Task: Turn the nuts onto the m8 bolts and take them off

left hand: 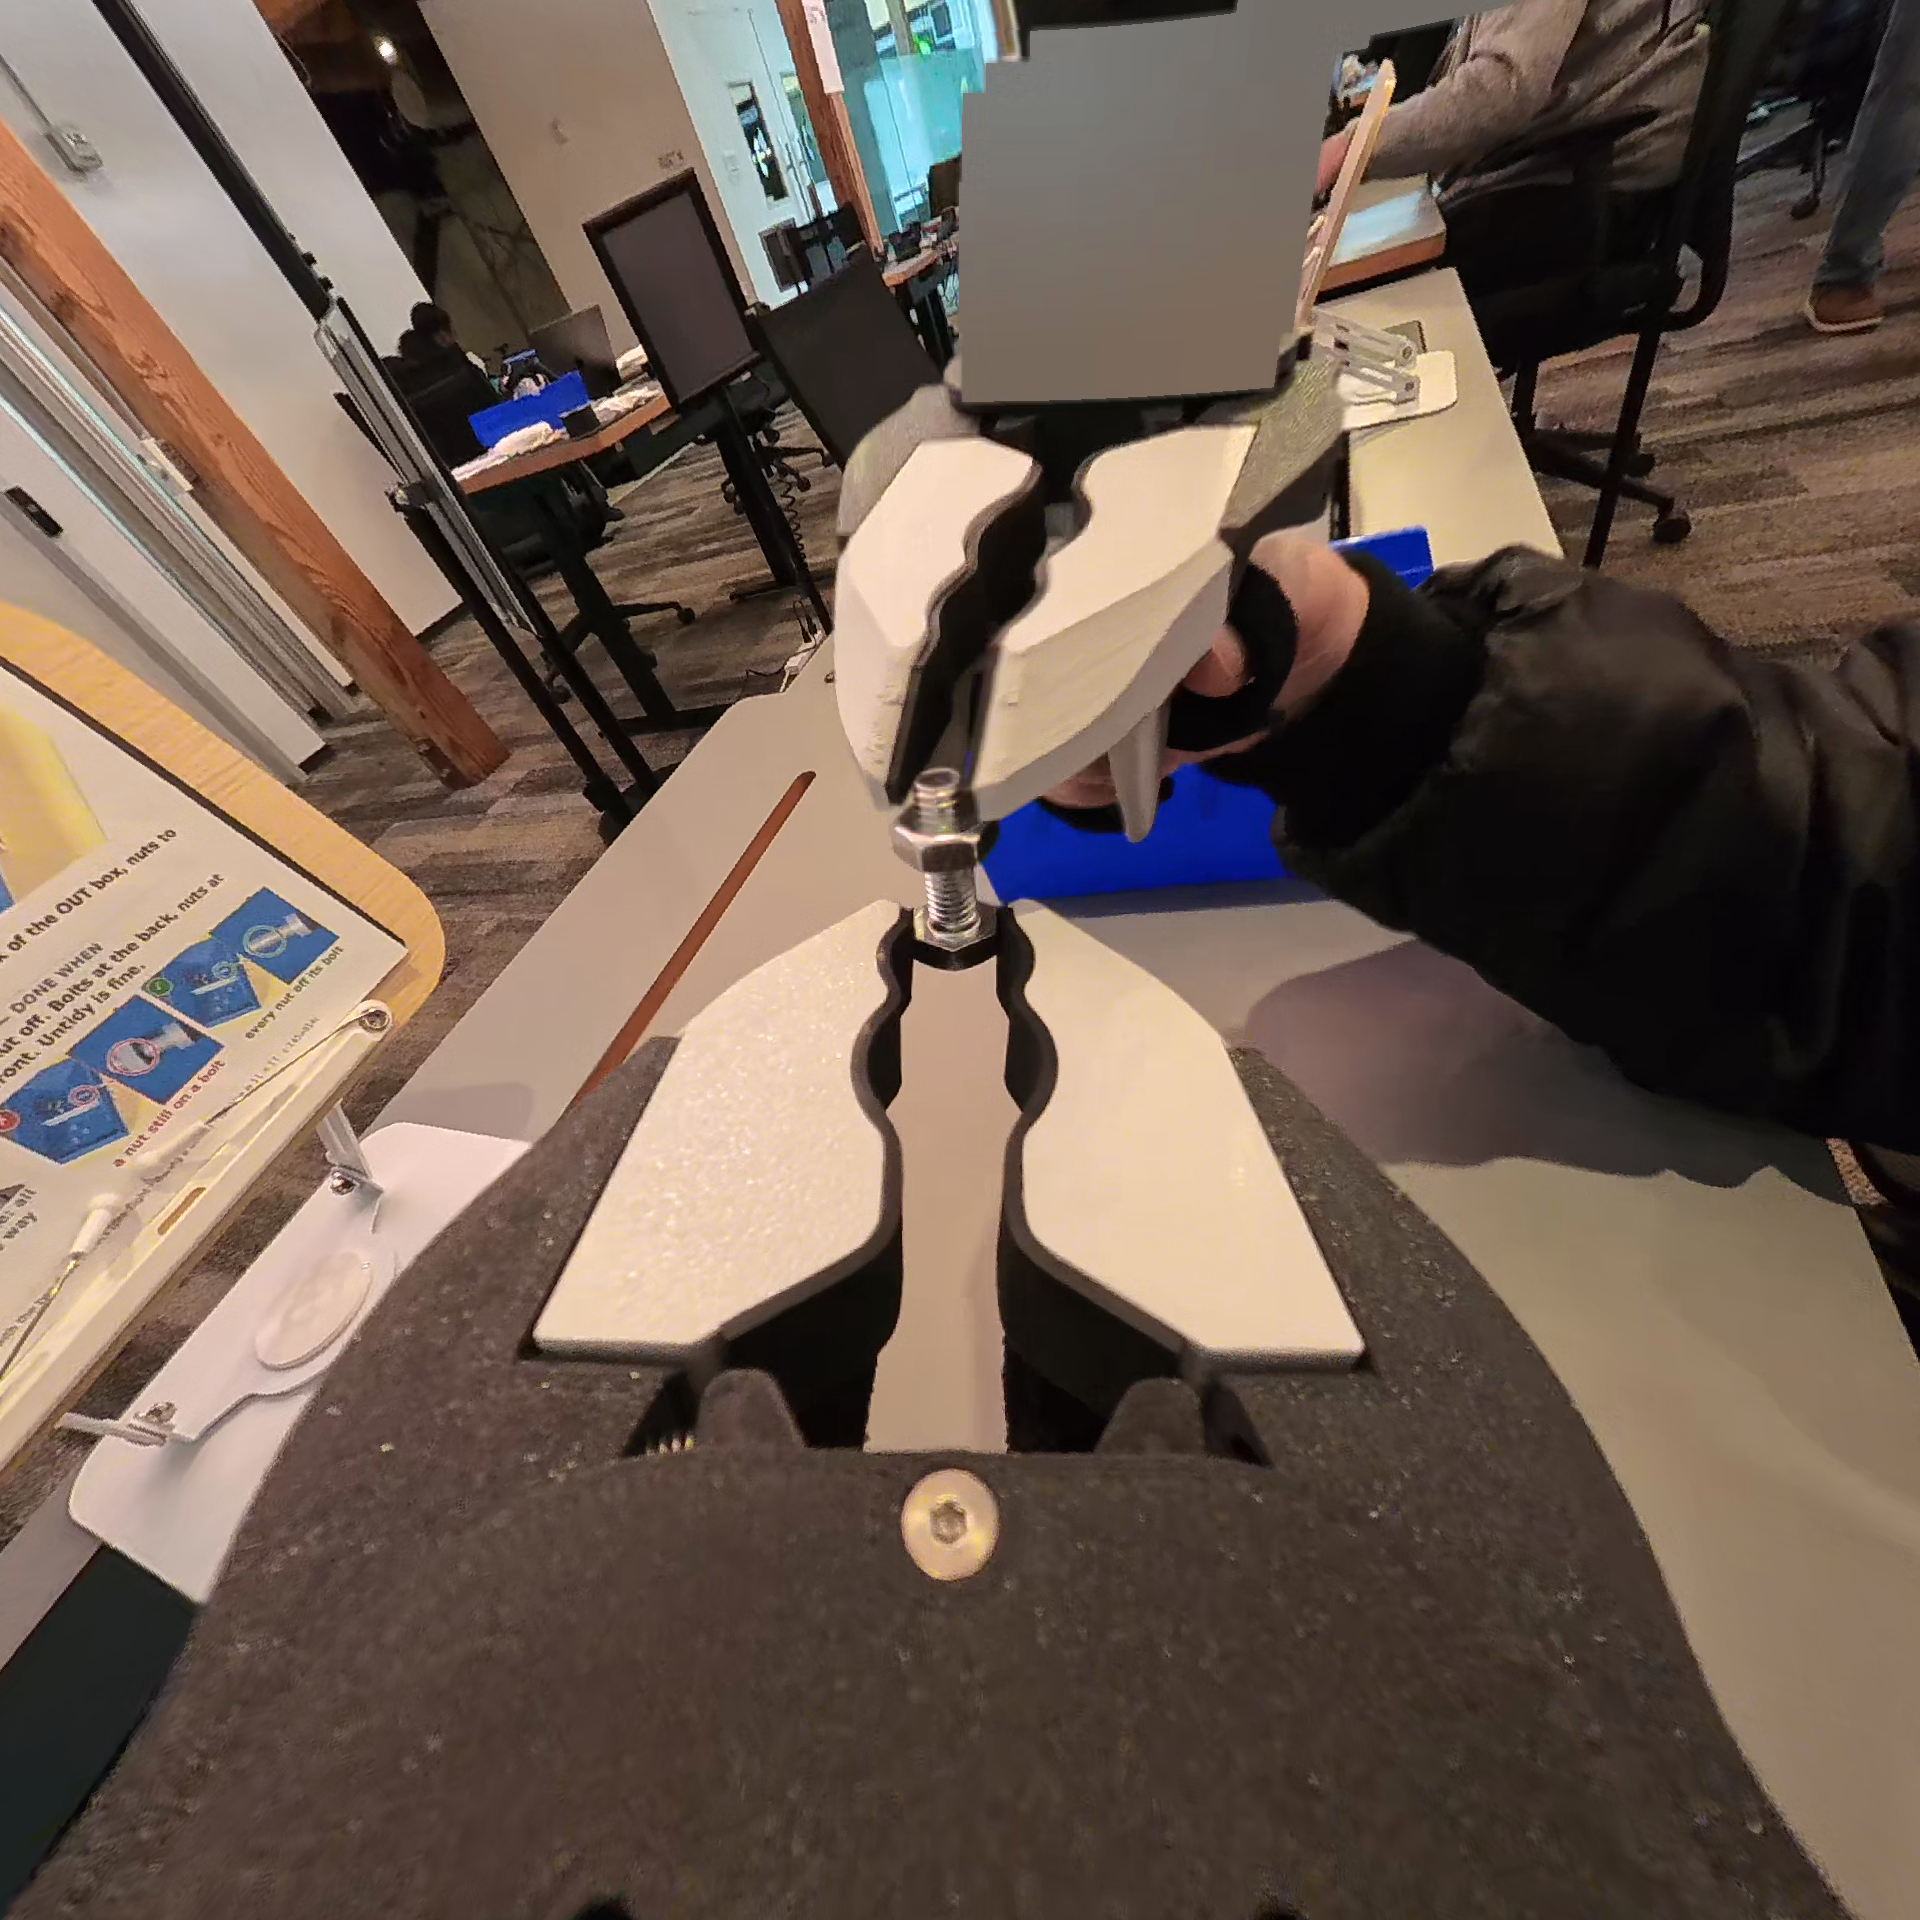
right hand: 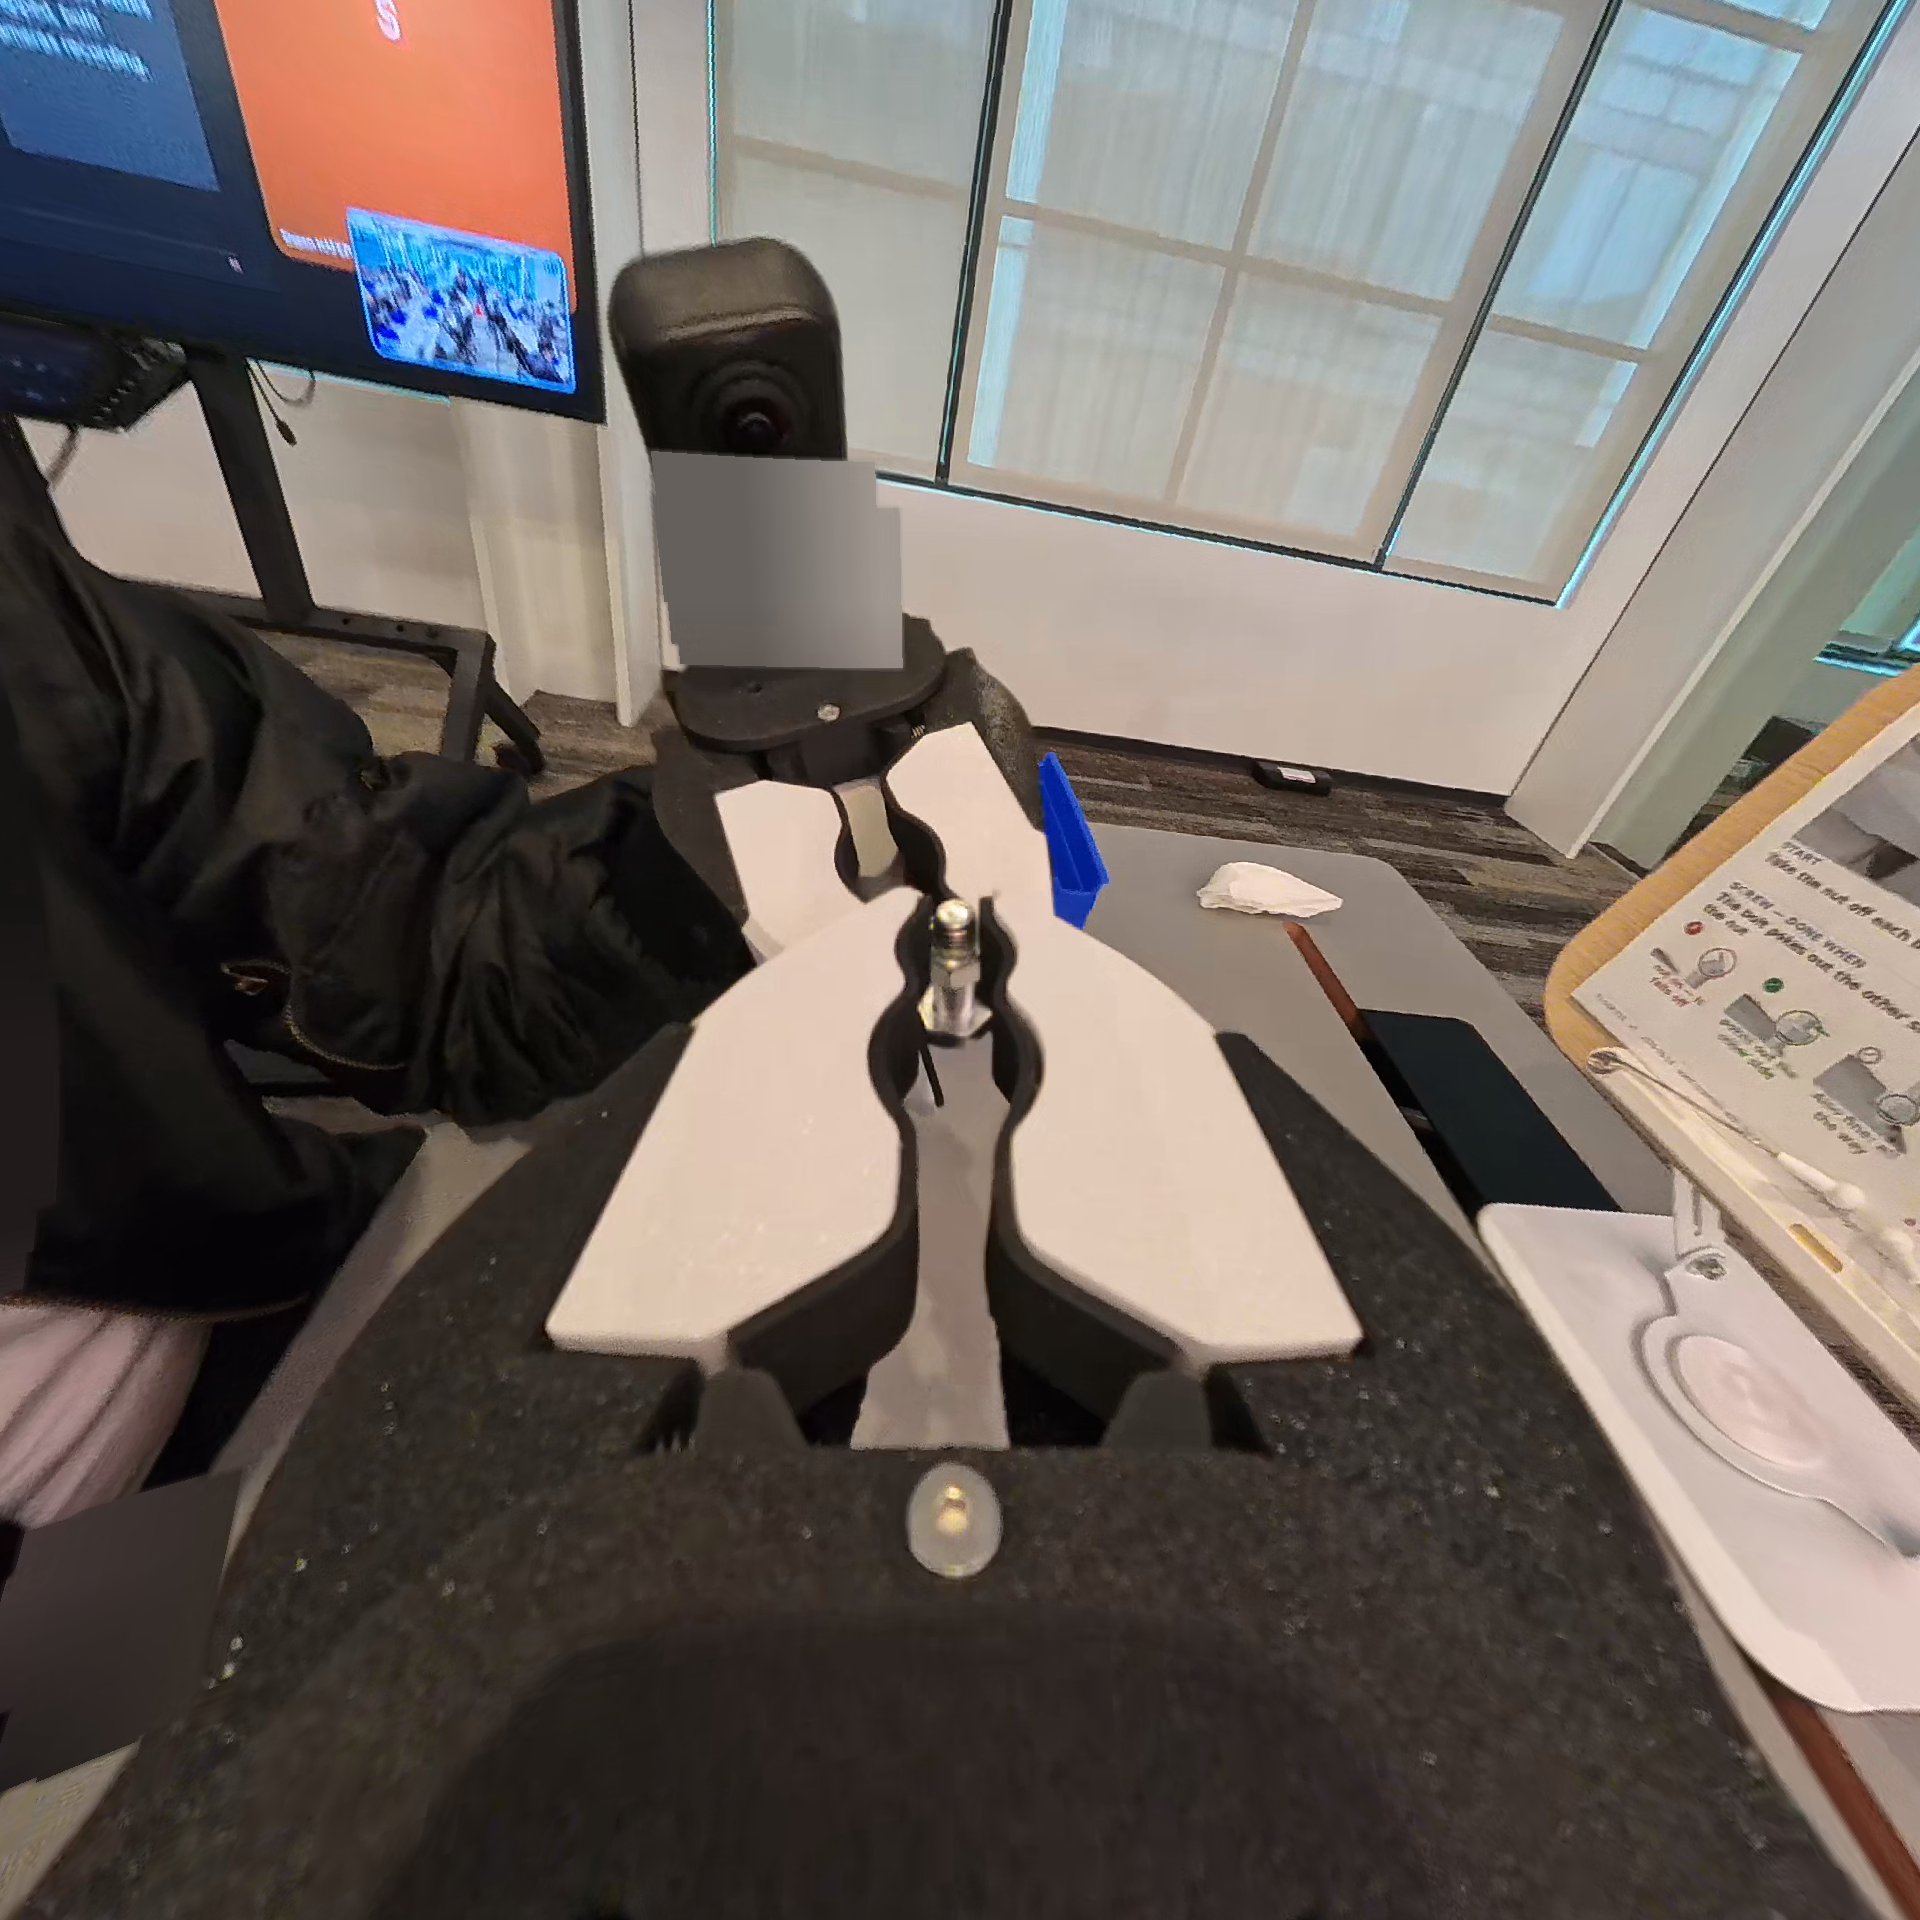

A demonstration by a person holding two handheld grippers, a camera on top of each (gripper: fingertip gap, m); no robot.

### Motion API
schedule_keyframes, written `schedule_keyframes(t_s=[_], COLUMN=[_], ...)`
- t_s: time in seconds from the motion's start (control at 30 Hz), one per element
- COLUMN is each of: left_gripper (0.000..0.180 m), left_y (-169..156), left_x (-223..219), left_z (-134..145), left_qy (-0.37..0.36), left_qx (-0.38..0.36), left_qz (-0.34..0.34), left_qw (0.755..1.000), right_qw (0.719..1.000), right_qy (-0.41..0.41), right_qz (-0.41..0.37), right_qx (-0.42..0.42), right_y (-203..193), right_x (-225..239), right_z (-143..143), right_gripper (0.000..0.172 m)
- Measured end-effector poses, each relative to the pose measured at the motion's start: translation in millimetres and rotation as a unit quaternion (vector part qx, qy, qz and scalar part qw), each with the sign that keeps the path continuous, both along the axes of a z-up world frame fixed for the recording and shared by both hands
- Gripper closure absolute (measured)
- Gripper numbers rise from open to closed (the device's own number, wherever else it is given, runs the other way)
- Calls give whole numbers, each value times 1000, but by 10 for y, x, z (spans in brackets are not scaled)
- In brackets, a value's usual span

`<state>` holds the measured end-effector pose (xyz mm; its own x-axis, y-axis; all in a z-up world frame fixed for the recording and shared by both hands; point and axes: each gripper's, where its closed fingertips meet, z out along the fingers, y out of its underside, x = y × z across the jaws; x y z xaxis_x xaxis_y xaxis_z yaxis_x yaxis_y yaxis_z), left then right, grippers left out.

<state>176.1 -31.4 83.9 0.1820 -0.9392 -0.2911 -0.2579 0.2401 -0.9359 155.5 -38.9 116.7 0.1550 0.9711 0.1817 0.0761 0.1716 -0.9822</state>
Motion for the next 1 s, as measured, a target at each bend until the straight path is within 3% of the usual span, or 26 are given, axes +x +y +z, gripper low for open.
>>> schedule_keyframes(t_s=[0.13, 0.3, 0.63, 0.77, 1.0], left_gripper=[165, 165, 165, 165, 165], left_y=[-27, -192, -320, -233, 153], left_x=[-9, 69, 110, 96, -51], left_z=[-174, -391, -425, -337, -30], left_qy=[61, 118, 126, 103, 24], left_qx=[10, 18, 16, 13, 12], left_qz=[-7, -52, -81, -55, 66], left_qw=[998, 992, 989, 993, 997], right_qw=[997, 984, 977, 982, 993], right_qy=[-46, -142, -182, -163, -66], right_qz=[-16, 10, 40, 15, -93], right_qx=[59, 109, 100, 89, 16], right_y=[-61, -207, -291, -214, 153], right_x=[135, 177, 153, 130, -41], right_z=[-60, -339, -498, -417, -125], right_gripper=[141, 142, 152, 156, 156])
